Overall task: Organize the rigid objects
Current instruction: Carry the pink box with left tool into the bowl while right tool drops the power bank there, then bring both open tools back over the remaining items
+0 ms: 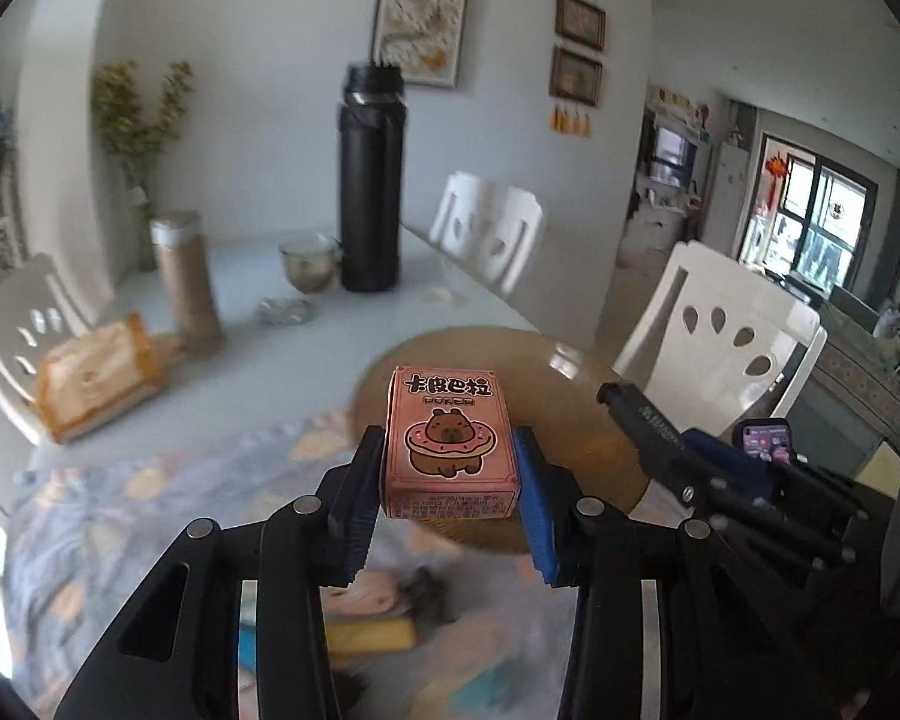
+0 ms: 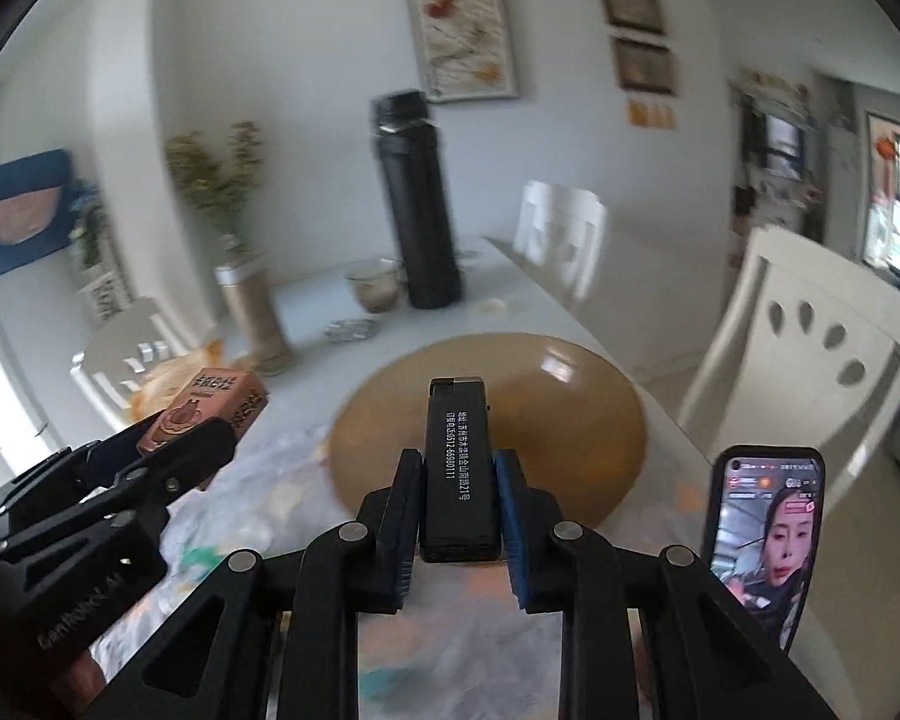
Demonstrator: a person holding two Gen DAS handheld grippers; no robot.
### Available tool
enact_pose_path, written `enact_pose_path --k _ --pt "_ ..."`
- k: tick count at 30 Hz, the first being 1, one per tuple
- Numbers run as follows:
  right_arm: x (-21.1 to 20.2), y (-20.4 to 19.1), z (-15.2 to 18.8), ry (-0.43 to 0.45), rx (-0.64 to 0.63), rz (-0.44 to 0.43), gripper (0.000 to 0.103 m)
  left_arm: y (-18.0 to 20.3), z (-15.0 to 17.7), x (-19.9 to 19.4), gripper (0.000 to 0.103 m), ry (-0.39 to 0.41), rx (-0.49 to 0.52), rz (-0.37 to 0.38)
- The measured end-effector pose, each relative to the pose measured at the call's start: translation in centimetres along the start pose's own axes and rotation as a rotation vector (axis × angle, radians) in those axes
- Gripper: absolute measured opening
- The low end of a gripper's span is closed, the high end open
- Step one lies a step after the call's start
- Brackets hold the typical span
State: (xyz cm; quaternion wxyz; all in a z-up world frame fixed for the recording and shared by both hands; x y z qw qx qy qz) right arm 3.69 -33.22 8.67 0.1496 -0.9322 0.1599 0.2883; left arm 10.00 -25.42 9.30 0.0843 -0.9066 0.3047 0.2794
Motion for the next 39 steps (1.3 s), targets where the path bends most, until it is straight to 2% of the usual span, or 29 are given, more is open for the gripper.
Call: enact_pose_path --k 4,6,9,13,15,17,18,20,24,27,29,31,34,37,39 --pt "2.7 2.0 0.3 -0.068 0.0 0.074 0.024 1.6 1.2 4.2 0.039 -0.079 -0.007 0.037" --pt "4.0 2.6 1.1 -0.108 -0.012 0.106 0.024 1.8 2.2 5.9 0.039 -0.126 -0.001 0.029" --pt "5.8 3.9 2.1 -0.171 -0.004 0.112 0.024 1.9 3.3 7.5 0.039 -0.172 -0.006 0.035" --pt "7.0 4.6 2.6 -0.206 0.009 0.103 0.024 1.7 4.2 8.6 0.039 -0.205 -0.012 0.029" --pt "7.1 4.8 2.8 -0.217 0.025 0.1 0.025 1.3 4.4 8.4 0.042 -0.204 -0.03 0.037" --pt "6.9 4.9 2.6 -0.21 0.038 0.088 0.025 0.8 4.3 8.0 0.053 -0.198 -0.055 0.046" --pt "6.6 4.9 2.5 -0.202 0.042 0.083 0.027 0.4 4.1 7.4 0.056 -0.186 -0.067 0.054" --pt "5.7 4.3 2.3 -0.182 0.038 0.067 0.032 -0.7 3.9 5.6 0.072 -0.152 -0.084 0.035" --pt "3.1 2.2 1.9 -0.118 -0.005 0.03 0.056 -2.7 4.2 1.0 0.074 -0.08 -0.103 -0.001" --pt "0.6 -0.6 2.7 -0.074 -0.086 -0.023 0.06 -5.1 5.9 -3.3 0.075 -0.029 -0.129 -0.071" --pt "-0.8 -2.9 4.3 -0.061 -0.149 -0.083 0.068 -6.9 7.8 -5.8 0.085 -0.007 -0.164 -0.106" --pt "-1.3 -4.7 6.1 -0.055 -0.194 -0.129 0.088 -9.5 10.6 -7.9 0.086 -0.001 -0.222 -0.18" --pt "-0.7 -7.5 10.0 -0.067 -0.269 -0.178 0.091 -13.5 15.3 -9.5 0.085 -0.04 -0.324 -0.283" --pt "-0.1 -9.5 13.0 -0.04 -0.315 -0.23 0.091 -16.4 19.1 -9.7 0.085 -0.078 -0.408 -0.311" --pt "0.8 -10.4 14.3 -0.066 -0.353 -0.235 0.091 -17.7 20.8 -9.5 0.085 -0.089 -0.431 -0.338"
Point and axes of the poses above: each gripper's, at about its wrist camera, not at the fingertips, and x roughly the way its jaws point, y to its right, z to its underside, the point moved 9 cm from there along x, roughly the way its jaws point, and after that the axes turned 5 degrees about x, right-handed, at the moved point
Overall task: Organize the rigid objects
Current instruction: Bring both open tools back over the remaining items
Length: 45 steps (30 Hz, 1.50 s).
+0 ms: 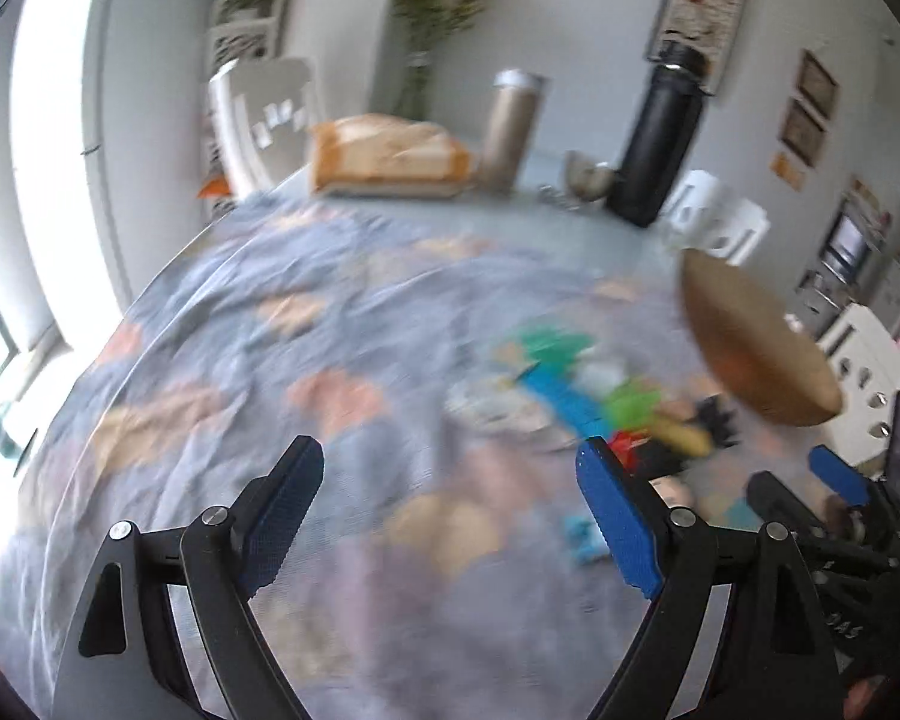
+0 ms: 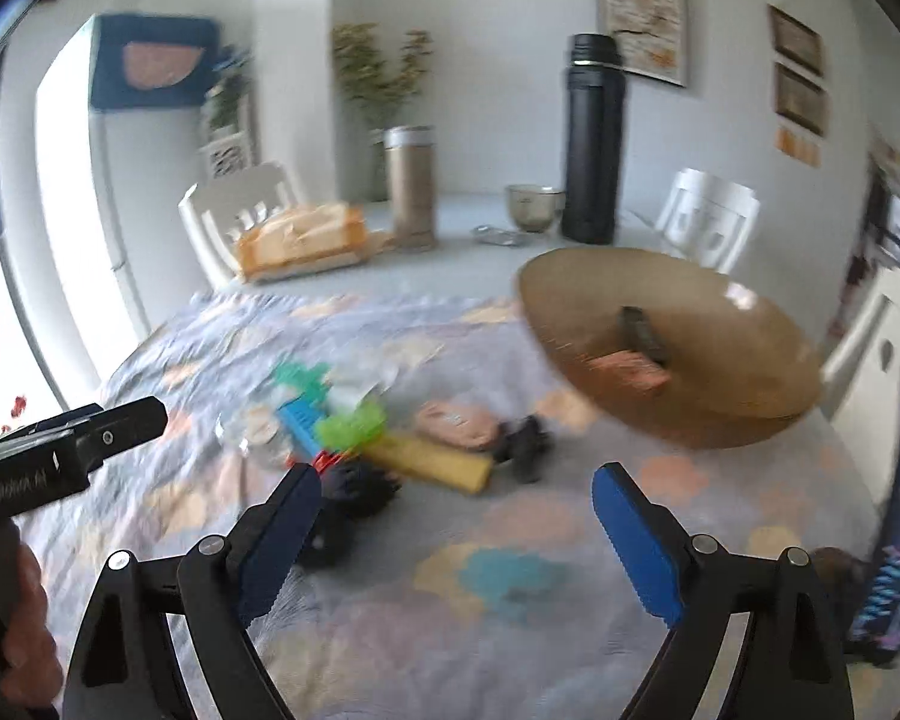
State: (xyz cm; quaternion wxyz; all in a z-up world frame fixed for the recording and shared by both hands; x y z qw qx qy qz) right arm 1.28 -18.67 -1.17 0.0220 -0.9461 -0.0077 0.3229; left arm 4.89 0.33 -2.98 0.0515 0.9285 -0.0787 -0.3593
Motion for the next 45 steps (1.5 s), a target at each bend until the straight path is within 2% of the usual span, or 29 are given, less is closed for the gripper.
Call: enact_pose_path --k 2,4,8,11,19,23,26,30,33,37,42,44,45 --pt "0.4 -0.4 0.2 -0.009 -0.019 0.003 0.091 -1.0 0.9 0.9 0.085 -0.014 -0.011 -0.02" --pt "0.8 -0.1 0.4 -0.009 -0.022 0.008 0.091 -0.8 0.9 1.5 0.086 -0.038 -0.031 0.025" --pt "3.3 1.2 2.0 -0.138 0.046 -0.002 0.091 0.0 1.6 1.9 0.086 -0.065 0.012 0.015" --pt "4.2 1.9 2.3 -0.184 0.088 -0.011 0.091 0.4 1.8 1.6 0.086 -0.056 0.045 0.0" --pt "4.6 1.7 2.6 -0.206 0.07 0.005 0.091 1.9 2.3 1.0 0.086 -0.042 0.168 -0.051" --pt "4.1 2.0 2.7 -0.198 0.083 -0.001 0.091 2.1 2.3 0.9 0.086 -0.04 0.194 -0.059" --pt "3.9 3.4 2.5 -0.191 0.151 -0.008 0.091 1.9 2.3 0.9 0.086 -0.044 0.181 -0.051" --pt "4.1 5.7 2.5 -0.204 0.303 -0.071 0.091 1.9 2.2 1.0 0.086 -0.047 0.17 -0.036" --pt "4.2 7.0 2.6 -0.207 0.391 -0.106 0.091 2.6 2.4 0.9 0.086 -0.044 0.205 -0.03" --pt "4.1 7.6 2.5 -0.202 0.44 -0.128 0.091 5.1 3.0 0.8 0.086 -0.059 0.321 0.037" --pt "3.7 7.1 2.0 -0.173 0.412 -0.13 0.091 8.6 4.1 1.0 0.086 -0.181 0.407 0.194" --pt "4.4 6.6 2.2 -0.223 0.387 -0.126 0.087 9.6 3.8 1.3 0.086 -0.183 0.436 0.211" --pt "5.0 6.2 2.6 -0.282 0.362 -0.116 0.081 10.1 3.7 1.7 0.086 -0.183 0.455 0.213"
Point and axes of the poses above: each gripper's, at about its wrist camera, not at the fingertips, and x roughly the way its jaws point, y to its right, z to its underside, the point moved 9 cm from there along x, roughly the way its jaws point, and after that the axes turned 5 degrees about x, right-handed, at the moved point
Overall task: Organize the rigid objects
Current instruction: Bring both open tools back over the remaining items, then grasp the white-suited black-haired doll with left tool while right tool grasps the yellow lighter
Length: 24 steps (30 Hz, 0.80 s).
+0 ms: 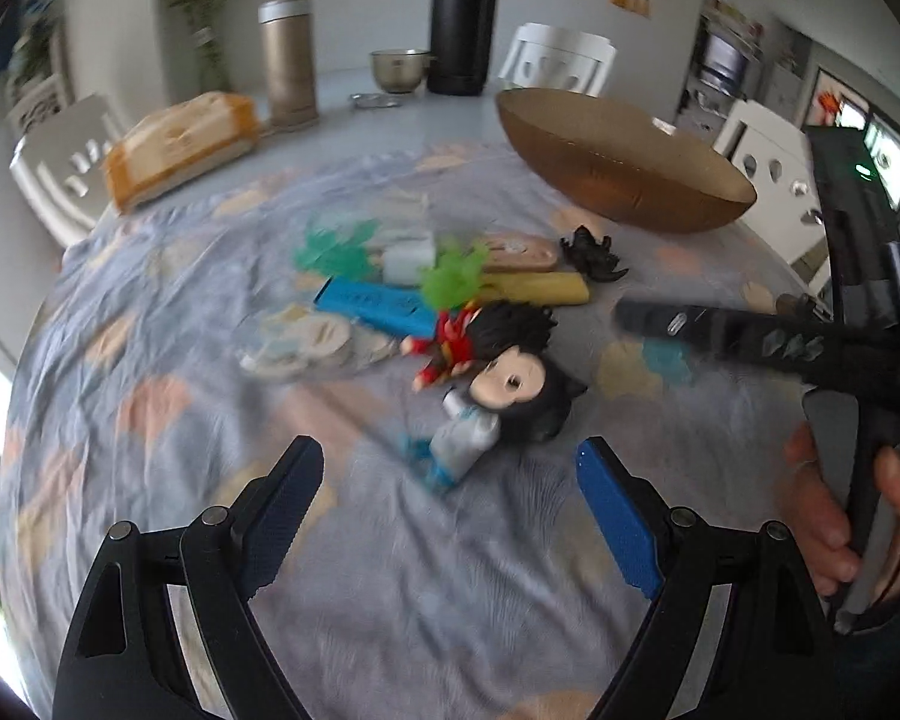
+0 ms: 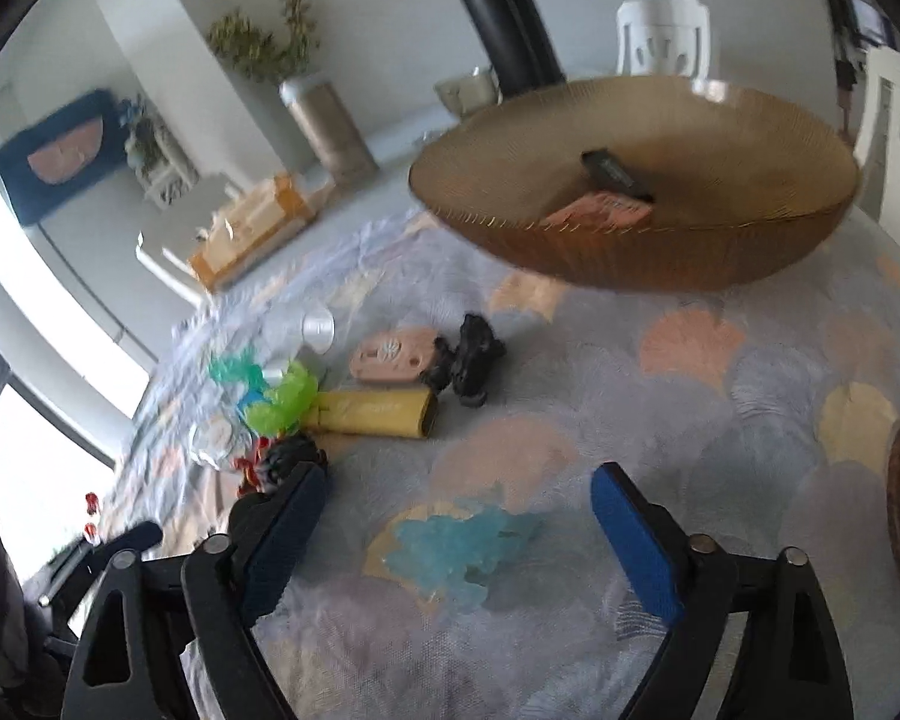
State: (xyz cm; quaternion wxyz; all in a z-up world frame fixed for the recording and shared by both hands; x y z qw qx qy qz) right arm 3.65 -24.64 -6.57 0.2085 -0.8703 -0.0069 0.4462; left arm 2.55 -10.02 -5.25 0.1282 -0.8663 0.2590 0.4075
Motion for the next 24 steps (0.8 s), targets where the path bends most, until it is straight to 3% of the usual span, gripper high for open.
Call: enact_pose_path --k 2,5,10,13,16,19,21,24 --pt "0.0 -1.0 -0.5 -0.024 -0.061 0.017 0.076 0.5 -0.3 1.6 0.084 -0.029 0.021 0.02" --pt "0.7 -2.7 -1.6 -0.084 -0.113 -0.02 0.071 1.3 -0.3 3.1 0.064 -0.057 0.023 0.079" --pt "3.0 -4.8 -3.1 -0.062 -0.236 -0.019 0.069 1.8 -0.6 1.9 0.062 -0.005 0.048 0.062" --pt "3.7 -5.4 -3.3 -0.051 -0.239 -0.091 0.066 1.1 0.0 1.1 0.062 0.006 -0.002 0.068" --pt "3.3 -5.6 -2.7 -0.052 -0.251 -0.134 0.066 -0.6 0.3 0.1 0.062 0.038 -0.079 0.043" --pt "1.9 -7.0 -1.1 -0.108 -0.263 -0.292 0.065 -2.8 0.4 -0.9 0.058 0.086 -0.161 -0.005" --pt "0.9 -8.4 0.6 -0.153 -0.315 -0.351 0.065 -4.5 0.5 -1.6 0.058 0.116 -0.221 -0.049" --pt "-0.2 -9.2 2.7 -0.139 -0.447 -0.278 0.065 -6.4 0.6 -1.9 0.058 0.131 -0.258 -0.135"
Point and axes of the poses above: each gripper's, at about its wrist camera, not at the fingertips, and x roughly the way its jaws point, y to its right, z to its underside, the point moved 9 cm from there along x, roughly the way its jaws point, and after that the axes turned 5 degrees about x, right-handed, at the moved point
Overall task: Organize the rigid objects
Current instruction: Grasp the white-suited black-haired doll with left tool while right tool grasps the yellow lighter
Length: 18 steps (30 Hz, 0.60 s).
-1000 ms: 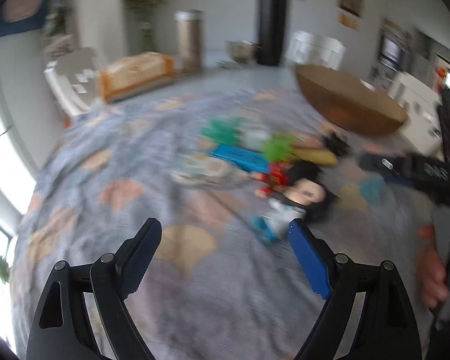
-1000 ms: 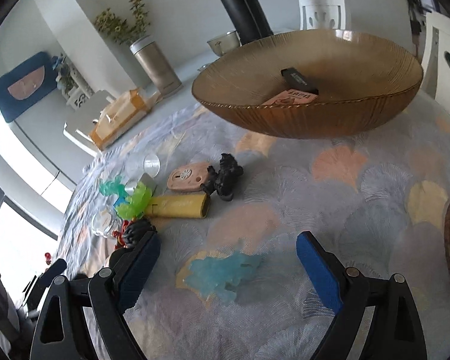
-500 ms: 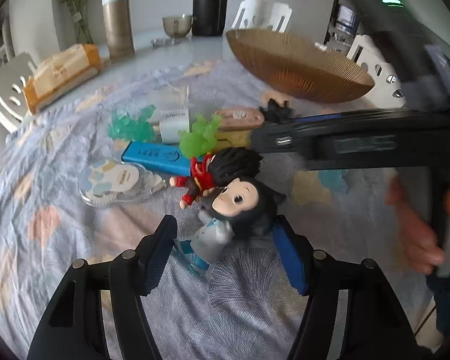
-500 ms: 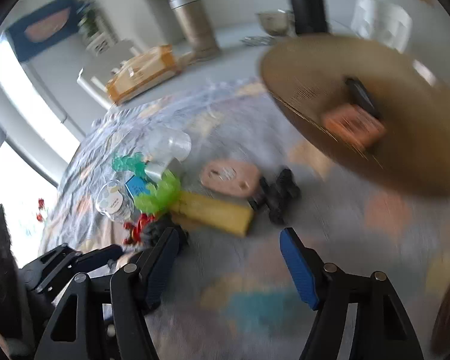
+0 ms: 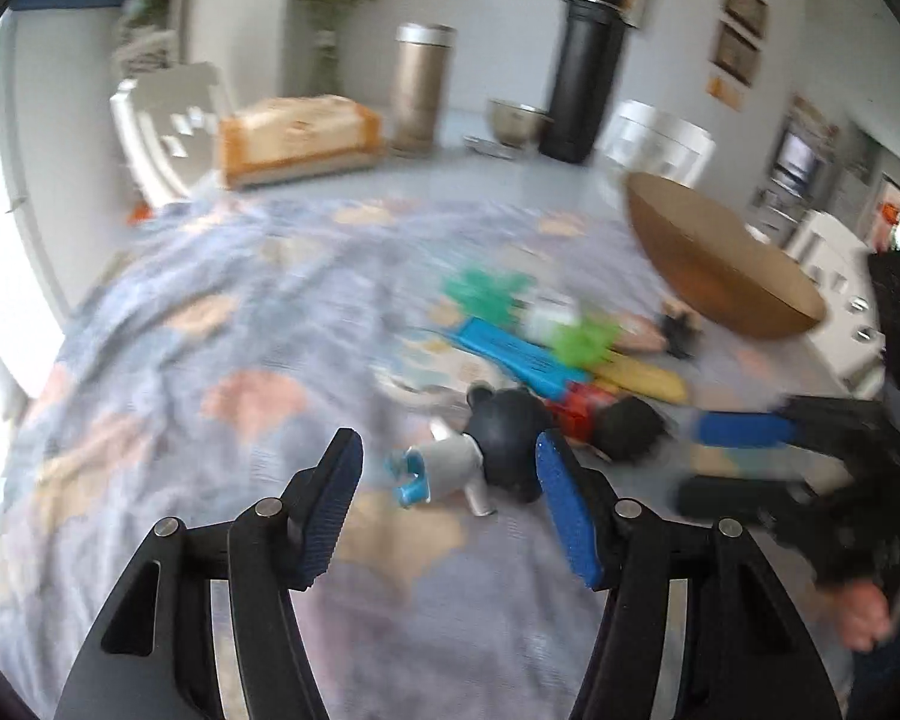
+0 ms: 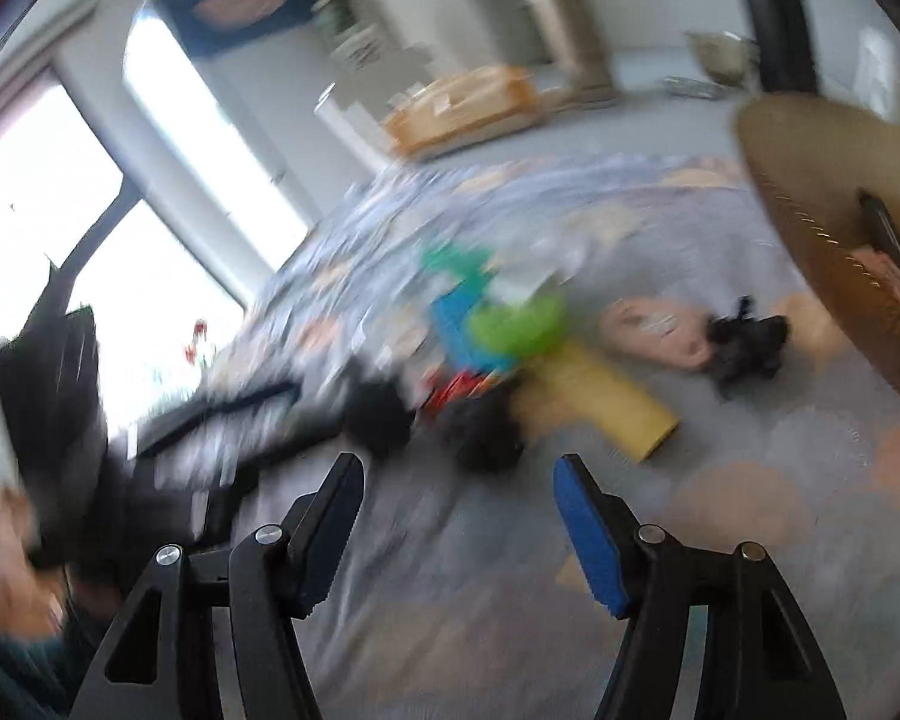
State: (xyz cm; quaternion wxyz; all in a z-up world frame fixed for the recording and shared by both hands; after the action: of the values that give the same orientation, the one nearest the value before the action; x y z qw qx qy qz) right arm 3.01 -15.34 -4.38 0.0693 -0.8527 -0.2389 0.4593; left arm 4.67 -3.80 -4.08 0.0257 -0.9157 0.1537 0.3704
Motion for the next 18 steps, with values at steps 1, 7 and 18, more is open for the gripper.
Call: enact_pose_path --k 1,7,18 --pt "-0.3 0.2 0.0 0.013 -0.013 0.043 0.065 -0.2 -0.1 0.0 0.058 0.003 -0.015 -0.006" --pt "-0.2 4.9 -1.1 0.01 -0.034 0.339 0.042 0.5 -0.1 0.4 0.058 0.004 0.033 -0.031" --pt "4.9 3.9 -4.3 -0.01 -0.123 0.3 0.043 0.1 0.6 1.2 0.066 -0.054 0.025 -0.008"
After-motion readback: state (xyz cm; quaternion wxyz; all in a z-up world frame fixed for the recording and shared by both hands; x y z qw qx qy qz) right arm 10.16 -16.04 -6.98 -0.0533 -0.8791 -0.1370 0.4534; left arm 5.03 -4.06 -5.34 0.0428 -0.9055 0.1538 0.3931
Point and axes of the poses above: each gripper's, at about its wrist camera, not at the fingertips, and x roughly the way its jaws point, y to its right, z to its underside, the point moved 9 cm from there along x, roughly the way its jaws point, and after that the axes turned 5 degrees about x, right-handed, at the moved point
